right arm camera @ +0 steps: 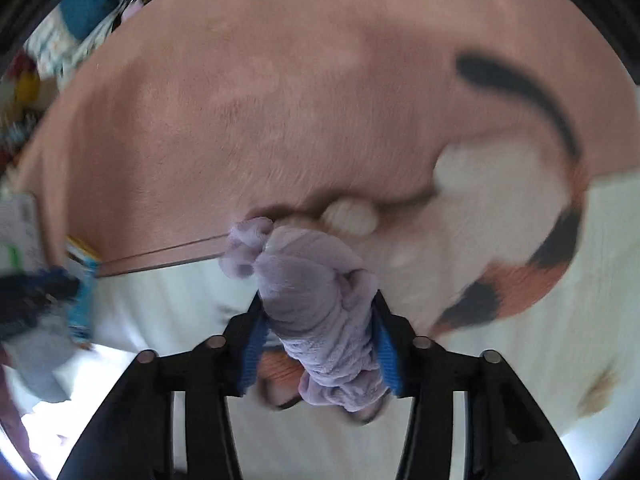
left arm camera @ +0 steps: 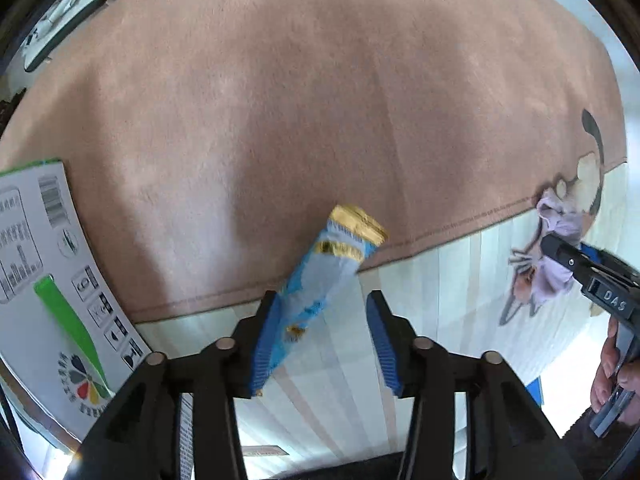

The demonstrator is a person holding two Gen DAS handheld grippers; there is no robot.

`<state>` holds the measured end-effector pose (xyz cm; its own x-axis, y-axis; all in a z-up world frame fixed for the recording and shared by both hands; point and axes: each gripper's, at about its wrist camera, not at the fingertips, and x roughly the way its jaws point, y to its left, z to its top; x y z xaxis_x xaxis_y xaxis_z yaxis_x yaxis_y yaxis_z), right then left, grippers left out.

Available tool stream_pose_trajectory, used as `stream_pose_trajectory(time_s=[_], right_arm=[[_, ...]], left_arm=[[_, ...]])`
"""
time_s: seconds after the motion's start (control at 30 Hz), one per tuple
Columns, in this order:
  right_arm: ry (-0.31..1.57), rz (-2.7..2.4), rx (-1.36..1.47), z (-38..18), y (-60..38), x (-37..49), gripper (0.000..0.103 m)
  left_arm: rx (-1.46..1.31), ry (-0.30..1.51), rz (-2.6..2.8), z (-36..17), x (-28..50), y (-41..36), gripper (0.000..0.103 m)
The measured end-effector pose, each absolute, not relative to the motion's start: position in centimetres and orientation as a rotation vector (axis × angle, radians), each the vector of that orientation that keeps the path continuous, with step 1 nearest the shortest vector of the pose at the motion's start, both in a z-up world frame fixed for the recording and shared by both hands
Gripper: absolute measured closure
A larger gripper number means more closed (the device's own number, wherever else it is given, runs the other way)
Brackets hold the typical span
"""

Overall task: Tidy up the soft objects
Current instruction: 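Grasp the blue-white stick pack with the left tool while the right tool grasps the lilac cloth, then carry the lilac cloth with the right tool into the box and release it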

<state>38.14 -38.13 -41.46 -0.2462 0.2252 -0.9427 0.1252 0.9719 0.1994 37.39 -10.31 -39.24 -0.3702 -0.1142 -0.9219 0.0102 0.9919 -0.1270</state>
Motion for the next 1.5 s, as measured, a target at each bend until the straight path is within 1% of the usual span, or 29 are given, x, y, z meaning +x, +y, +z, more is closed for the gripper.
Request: stream_pose_trajectory(time_s=[0.07, 0.1, 0.13, 0.17, 0.23, 0.3, 0.4, 0.43, 0.47, 0.5, 0.53, 0.57, 0.6, 0.73, 0.87, 1.1, 1.3, 1.4, 1.5], right_arm=[[1.854, 0.143, 0.414, -41.5, -38.2, 37.5, 0.051], [1.857, 0.163, 0.433, -41.4, -38.0, 37.3, 0.05], [1.859, 0.185, 0.397, -41.1, -37.3, 37.2, 0.044], [1.853, 0.196, 0.334, -40.8, -36.7, 37.1, 0.035], [1.818, 0.198, 0.193, -40.3, -35.2, 37.2, 0.027], [1.803, 0.196, 0.108, -40.2, -34.0, 37.5, 0.027], [1.795, 0.206, 0.075, -40.6, -33.0, 37.7, 0.027], [1.793, 0.208, 0.067, -40.8, -32.7, 37.7, 0.027], [1.789, 0.2, 0.052, -40.9, -32.5, 37.7, 0.028], [1.782, 0.189, 0.035, -41.0, -32.3, 37.6, 0.028], [1.764, 0.176, 0.006, -40.9, -32.0, 37.6, 0.038], [1.758, 0.171, -0.013, -41.0, -31.2, 37.4, 0.058], [1.764, 0.166, -0.016, -41.2, -30.7, 37.1, 0.06], [1.739, 0.138, -0.053, -41.1, -29.3, 36.0, 0.063], [1.711, 0.129, -0.024, -40.0, -29.2, 35.0, 0.065], [1.639, 0.169, 0.03, -35.8, -29.0, 33.0, 0.065], [1.559, 0.242, 0.086, -30.1, -25.9, 32.3, 0.065], [1.519, 0.286, 0.101, -27.4, -24.0, 31.7, 0.065], [1.475, 0.339, 0.103, -23.8, -21.4, 31.6, 0.065]], left_arm=[[-0.046, 1.953, -0.15, -39.2, 36.9, -10.3, 0.057], [-0.014, 1.956, -0.159, -39.2, 36.5, -10.5, 0.054], [0.007, 1.958, -0.164, -39.2, 36.3, -10.6, 0.051], [0.038, 1.957, -0.172, -39.3, 36.0, -10.8, 0.05], [0.129, 1.968, -0.193, -39.8, 34.8, -11.5, 0.049], [0.224, 1.986, -0.2, -40.8, 33.8, -12.1, 0.049], [0.3, 1.974, -0.192, -41.9, 32.3, -13.4, 0.05], [0.295, 1.957, -0.191, -42.0, 32.0, -13.6, 0.057], [0.272, 1.944, -0.181, -41.8, 31.5, -13.9, 0.059], [0.243, 1.925, -0.169, -41.5, 31.2, -13.9, 0.073], [0.228, 1.915, -0.171, -41.5, 30.5, -14.5, 0.085], [0.194, 1.91, -0.179, -41.6, 30.0, -15.1, 0.085], [0.157, 1.899, -0.172, -41.3, 29.7, -15.3, 0.086], [0.133, 1.831, -0.126, -40.3, 28.6, -15.6, 0.087], [0.11, 1.78, -0.108, -39.2, 27.6, -15.7, 0.088], [0.029, 1.711, -0.122, -36.5, 25.5, -13.6, 0.088], [-0.077, 1.607, -0.134, -31.2, 24.5, -10.7, 0.088], [-0.114, 1.554, -0.133, -28.6, 26.3, -7.4, 0.088], [-0.146, 1.487, -0.113, -24.5, 27.3, -4.7, 0.088]])
